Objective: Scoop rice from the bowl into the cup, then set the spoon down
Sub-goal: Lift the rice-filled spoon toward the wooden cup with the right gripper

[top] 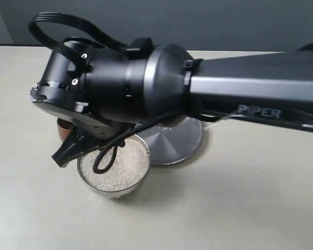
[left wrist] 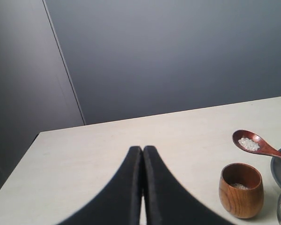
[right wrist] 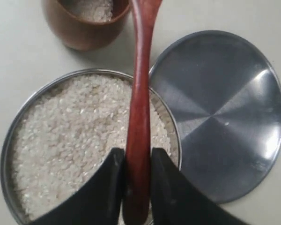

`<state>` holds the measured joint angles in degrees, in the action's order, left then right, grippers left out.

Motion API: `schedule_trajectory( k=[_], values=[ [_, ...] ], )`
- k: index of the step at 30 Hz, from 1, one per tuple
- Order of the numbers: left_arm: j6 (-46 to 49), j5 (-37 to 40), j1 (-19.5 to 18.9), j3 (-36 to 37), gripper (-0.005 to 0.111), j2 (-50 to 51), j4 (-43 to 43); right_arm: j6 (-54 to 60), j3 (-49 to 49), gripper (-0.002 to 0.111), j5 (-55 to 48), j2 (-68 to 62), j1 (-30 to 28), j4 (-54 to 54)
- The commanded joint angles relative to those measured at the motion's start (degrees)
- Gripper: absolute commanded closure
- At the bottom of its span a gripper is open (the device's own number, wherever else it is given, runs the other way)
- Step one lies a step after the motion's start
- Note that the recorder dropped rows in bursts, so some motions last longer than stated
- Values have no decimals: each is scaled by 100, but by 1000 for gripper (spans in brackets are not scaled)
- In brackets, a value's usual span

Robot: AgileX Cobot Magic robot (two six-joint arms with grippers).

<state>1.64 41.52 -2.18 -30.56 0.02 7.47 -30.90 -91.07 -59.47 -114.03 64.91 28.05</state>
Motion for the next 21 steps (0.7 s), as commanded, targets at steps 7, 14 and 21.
schedule_trajectory(
  k=[7,14,21],
  values=[
    [-16,-55,-13,-25,106,-2,10,587,-823,109,-946,-642,-28,358],
    [-16,-55,-13,-25,106,-2,10,694,-823,109,-1050,-831,-28,440],
    [-16,-55,-13,-25,106,-2,10,762,-823,109,-1050,-950,-28,531]
  ],
)
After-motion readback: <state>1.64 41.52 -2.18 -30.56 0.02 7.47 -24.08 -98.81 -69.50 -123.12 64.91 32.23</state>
